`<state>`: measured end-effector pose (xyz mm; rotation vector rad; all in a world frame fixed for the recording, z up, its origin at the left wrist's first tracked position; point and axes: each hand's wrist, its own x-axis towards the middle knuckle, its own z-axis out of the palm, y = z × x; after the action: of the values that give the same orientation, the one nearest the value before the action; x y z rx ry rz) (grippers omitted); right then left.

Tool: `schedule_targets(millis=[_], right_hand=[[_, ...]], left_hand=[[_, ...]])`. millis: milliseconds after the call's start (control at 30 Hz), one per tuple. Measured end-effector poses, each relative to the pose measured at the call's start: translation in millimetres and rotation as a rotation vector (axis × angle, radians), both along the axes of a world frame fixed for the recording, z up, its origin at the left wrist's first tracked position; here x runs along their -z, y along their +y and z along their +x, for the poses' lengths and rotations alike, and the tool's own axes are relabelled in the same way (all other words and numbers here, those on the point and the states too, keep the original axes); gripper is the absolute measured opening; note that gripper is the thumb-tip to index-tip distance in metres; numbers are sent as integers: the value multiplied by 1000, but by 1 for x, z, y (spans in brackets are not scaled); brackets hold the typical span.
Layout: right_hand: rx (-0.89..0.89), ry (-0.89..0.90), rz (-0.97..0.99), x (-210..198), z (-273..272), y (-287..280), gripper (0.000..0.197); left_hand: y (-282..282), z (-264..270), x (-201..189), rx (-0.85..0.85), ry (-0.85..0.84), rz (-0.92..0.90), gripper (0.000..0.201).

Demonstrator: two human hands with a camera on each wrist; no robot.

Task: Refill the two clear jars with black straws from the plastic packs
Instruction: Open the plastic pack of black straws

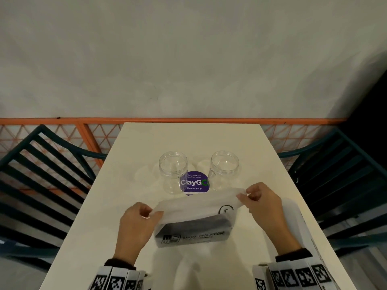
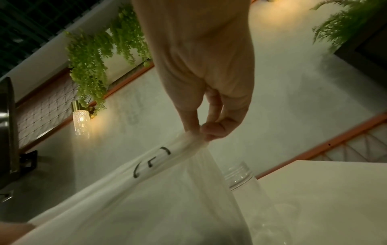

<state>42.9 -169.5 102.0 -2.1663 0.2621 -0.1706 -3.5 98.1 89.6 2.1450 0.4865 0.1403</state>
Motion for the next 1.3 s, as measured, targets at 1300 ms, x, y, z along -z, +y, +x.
schedule_targets(millis=[1300], right_hand=[[-157,333,173,21,-15,4,14]], left_hand=[[7,-6,23,-39,169,-189,15]])
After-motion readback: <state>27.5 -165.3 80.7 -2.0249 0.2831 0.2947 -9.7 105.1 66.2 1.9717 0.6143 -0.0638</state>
